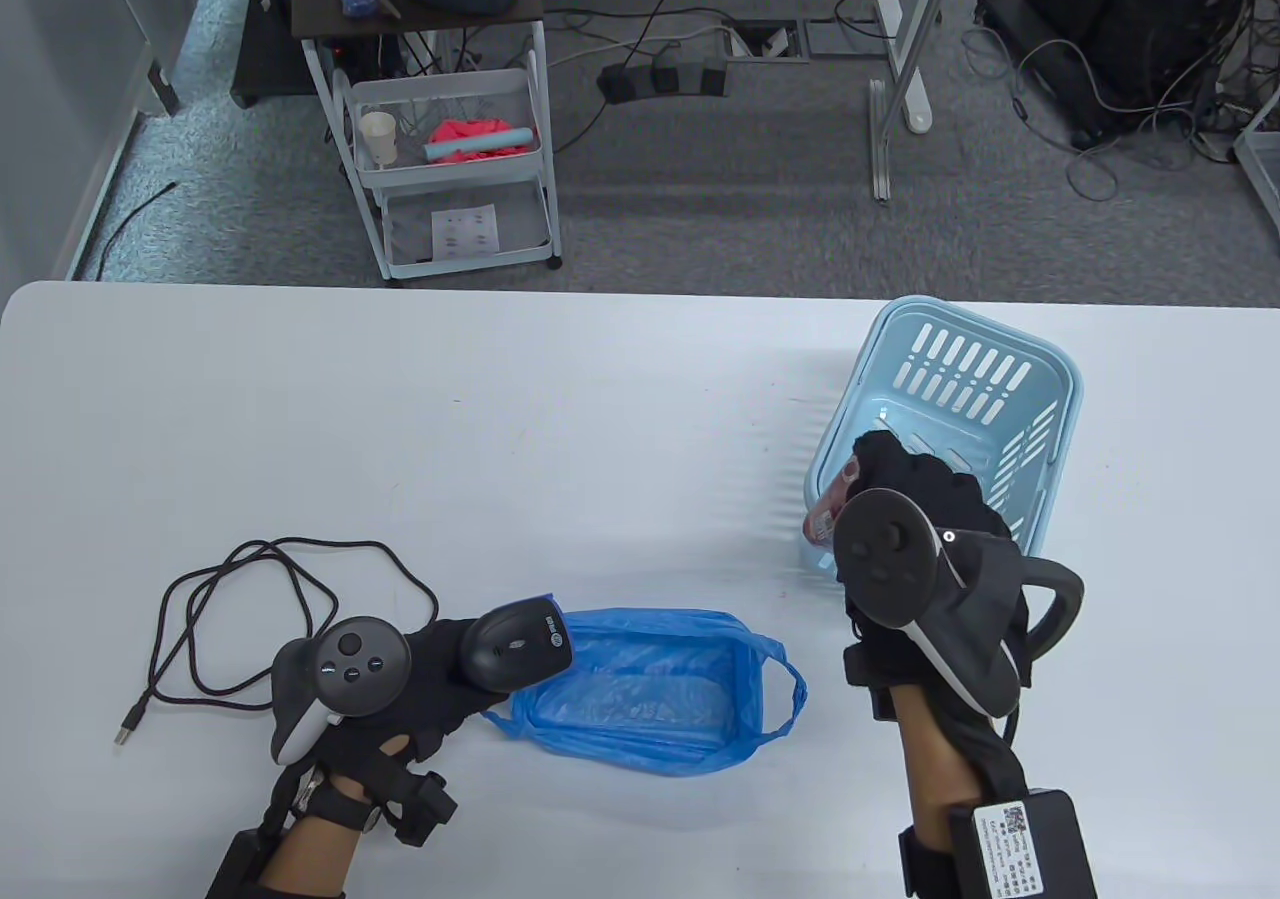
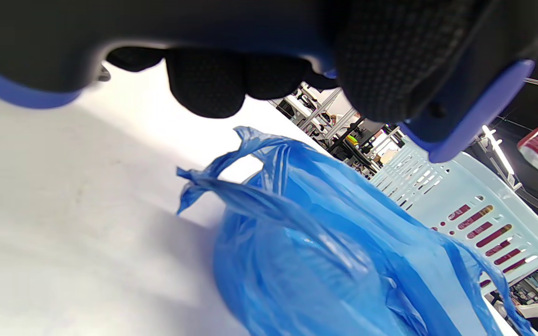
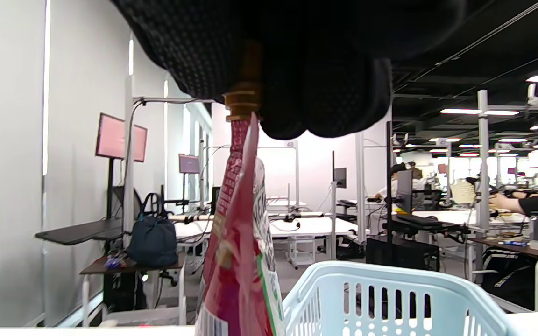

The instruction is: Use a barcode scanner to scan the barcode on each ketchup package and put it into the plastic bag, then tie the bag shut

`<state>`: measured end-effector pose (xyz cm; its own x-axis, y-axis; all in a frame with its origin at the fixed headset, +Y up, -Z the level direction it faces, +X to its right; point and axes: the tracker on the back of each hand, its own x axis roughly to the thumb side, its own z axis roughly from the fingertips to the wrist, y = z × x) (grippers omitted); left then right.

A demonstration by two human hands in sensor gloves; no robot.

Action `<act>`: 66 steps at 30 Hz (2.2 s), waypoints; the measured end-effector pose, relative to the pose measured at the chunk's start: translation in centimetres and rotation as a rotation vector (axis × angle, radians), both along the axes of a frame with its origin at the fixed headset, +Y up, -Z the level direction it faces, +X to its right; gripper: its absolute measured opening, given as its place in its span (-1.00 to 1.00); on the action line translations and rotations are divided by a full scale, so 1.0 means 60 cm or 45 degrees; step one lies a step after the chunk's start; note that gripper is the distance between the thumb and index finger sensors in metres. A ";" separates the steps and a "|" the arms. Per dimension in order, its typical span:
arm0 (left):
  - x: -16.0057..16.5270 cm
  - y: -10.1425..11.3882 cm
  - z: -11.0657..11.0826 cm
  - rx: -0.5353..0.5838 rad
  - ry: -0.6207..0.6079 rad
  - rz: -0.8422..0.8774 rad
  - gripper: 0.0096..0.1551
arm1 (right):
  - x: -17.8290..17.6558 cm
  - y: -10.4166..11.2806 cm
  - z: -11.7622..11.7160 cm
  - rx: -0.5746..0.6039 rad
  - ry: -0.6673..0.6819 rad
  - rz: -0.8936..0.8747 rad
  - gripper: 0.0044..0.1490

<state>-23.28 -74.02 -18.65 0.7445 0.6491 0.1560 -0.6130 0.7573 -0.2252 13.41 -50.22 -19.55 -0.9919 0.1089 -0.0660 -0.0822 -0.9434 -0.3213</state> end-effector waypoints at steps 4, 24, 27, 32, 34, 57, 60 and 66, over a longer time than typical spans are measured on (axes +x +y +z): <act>0.000 0.001 0.001 0.015 -0.004 0.000 -0.44 | -0.031 -0.021 0.007 -0.065 0.090 0.017 -0.45; 0.008 -0.002 0.004 0.022 -0.055 0.000 -0.47 | -0.183 -0.130 0.018 -0.276 0.436 0.047 -0.43; 0.011 -0.001 0.005 0.027 -0.065 -0.007 -0.47 | -0.201 -0.139 0.019 -0.296 0.467 0.059 -0.43; 0.015 -0.001 0.006 0.022 -0.093 -0.004 -0.47 | -0.216 -0.149 0.020 -0.295 0.488 0.060 -0.43; 0.016 0.000 0.007 0.025 -0.098 -0.001 -0.47 | -0.218 -0.152 0.019 -0.299 0.488 0.055 -0.43; 0.024 0.002 0.009 0.034 -0.137 0.001 -0.47 | -0.223 -0.157 0.019 -0.307 0.483 0.043 -0.43; 0.024 0.002 0.009 0.036 -0.138 -0.005 -0.47 | -0.221 -0.156 0.020 -0.303 0.479 0.041 -0.43; 0.018 0.001 0.007 0.028 -0.108 0.010 -0.46 | -0.198 -0.146 0.029 -0.284 0.467 0.012 -0.43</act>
<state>-22.18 -73.95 -18.21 0.7229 0.6506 0.2328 -0.5984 0.7579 -0.2598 1.52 -58.96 -17.81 -0.9550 0.1230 0.2701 -0.1443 -0.9877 -0.0605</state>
